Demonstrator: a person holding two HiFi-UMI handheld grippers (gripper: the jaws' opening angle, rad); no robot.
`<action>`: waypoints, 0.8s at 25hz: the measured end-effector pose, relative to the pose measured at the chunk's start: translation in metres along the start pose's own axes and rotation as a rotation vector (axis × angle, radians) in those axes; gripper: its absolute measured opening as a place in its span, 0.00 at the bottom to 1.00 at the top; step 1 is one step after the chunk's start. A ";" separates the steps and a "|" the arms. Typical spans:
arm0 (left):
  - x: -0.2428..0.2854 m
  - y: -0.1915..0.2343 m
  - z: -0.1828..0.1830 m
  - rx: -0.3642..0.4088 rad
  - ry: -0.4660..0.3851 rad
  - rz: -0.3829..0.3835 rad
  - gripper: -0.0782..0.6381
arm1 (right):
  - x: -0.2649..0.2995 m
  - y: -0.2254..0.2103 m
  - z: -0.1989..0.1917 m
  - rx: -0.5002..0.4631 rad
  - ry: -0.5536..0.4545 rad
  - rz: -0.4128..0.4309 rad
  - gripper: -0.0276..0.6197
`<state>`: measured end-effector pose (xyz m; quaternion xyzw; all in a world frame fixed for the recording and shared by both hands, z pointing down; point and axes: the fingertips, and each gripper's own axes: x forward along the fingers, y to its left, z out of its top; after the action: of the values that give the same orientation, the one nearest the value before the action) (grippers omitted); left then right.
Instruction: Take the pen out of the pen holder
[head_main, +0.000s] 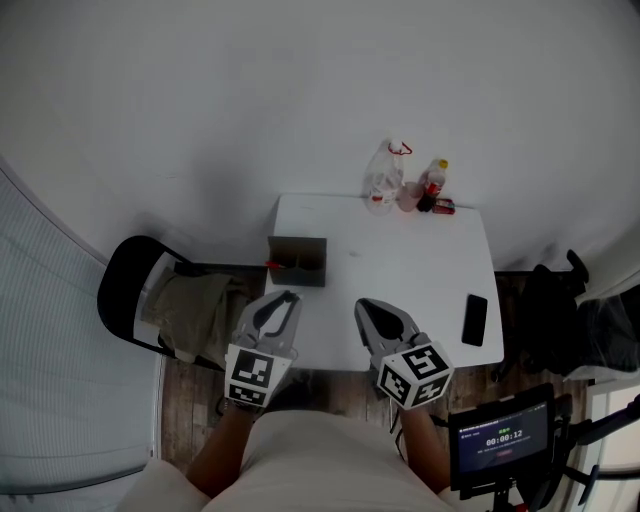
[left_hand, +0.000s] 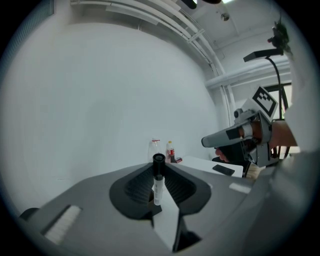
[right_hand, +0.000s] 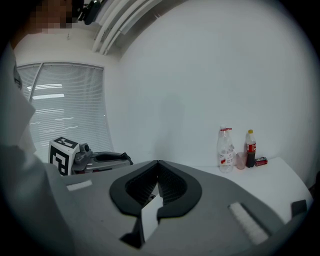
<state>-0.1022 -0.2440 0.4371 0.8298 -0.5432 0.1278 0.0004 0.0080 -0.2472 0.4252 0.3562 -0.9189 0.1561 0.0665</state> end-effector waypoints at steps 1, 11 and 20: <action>-0.002 0.000 0.000 0.002 -0.001 0.001 0.20 | 0.000 0.001 0.000 0.000 -0.001 0.001 0.05; -0.009 0.004 0.000 0.009 0.004 0.016 0.20 | 0.003 0.013 0.005 -0.073 -0.013 0.002 0.05; -0.014 0.010 0.002 0.003 0.002 0.022 0.20 | 0.005 0.022 0.011 -0.130 -0.013 -0.007 0.04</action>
<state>-0.1161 -0.2353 0.4305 0.8236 -0.5521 0.1297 -0.0018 -0.0110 -0.2384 0.4108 0.3553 -0.9262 0.0936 0.0840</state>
